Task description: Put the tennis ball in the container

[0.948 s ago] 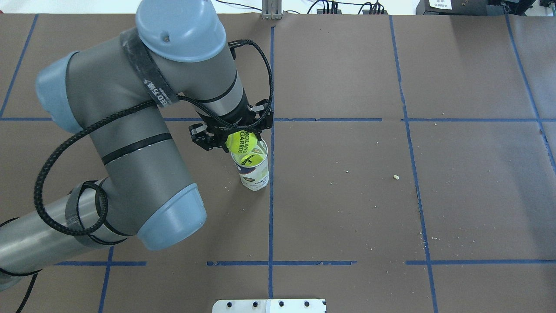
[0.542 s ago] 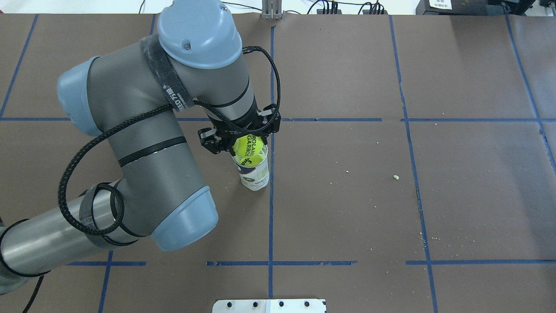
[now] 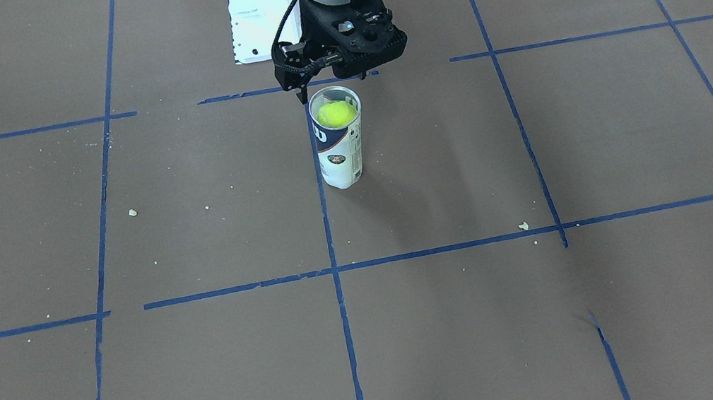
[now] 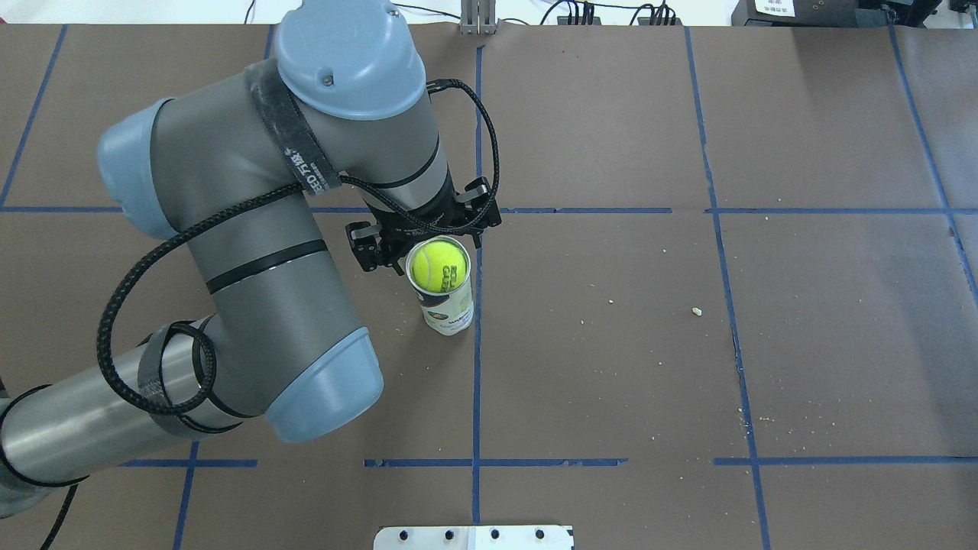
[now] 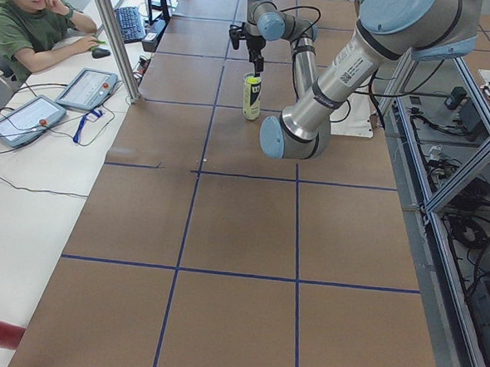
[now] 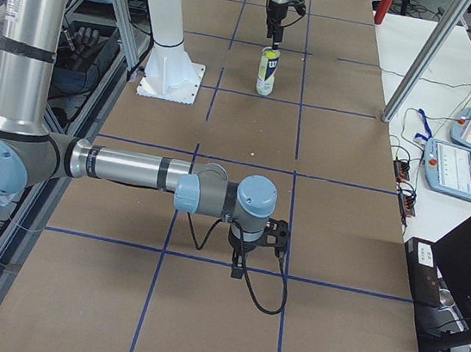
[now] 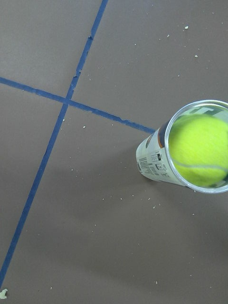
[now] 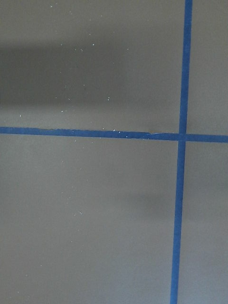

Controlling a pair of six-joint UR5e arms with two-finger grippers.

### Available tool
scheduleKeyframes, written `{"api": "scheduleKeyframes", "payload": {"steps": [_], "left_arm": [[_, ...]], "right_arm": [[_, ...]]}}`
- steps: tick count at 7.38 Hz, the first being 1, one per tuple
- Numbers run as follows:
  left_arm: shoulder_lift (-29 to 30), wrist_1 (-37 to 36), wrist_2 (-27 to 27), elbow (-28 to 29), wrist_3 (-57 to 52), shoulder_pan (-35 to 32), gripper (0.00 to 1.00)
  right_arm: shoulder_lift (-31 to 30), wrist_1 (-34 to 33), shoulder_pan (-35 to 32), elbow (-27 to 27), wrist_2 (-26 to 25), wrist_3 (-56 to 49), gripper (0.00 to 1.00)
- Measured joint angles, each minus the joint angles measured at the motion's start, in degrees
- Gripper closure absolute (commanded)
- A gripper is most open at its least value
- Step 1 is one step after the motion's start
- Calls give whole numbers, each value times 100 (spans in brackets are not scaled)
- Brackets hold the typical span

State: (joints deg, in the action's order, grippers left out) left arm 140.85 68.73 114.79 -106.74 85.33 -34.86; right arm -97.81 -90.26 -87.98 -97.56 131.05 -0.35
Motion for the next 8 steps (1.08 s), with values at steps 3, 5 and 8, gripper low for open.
{"api": "scheduleKeyframes", "payload": {"steps": [3,5,8], "left_arm": [[-473,-21,23,-395,-817,-295,0],[-1146,40,84,-746,-2155,-956,0],[-2789,879,846,-697,-4713,-2462,0]], "right_arm": [[0,0,0,0,0,0,0],[-1,0,0,0,0,0,0],[-2,0,0,0,0,0,0]]}}
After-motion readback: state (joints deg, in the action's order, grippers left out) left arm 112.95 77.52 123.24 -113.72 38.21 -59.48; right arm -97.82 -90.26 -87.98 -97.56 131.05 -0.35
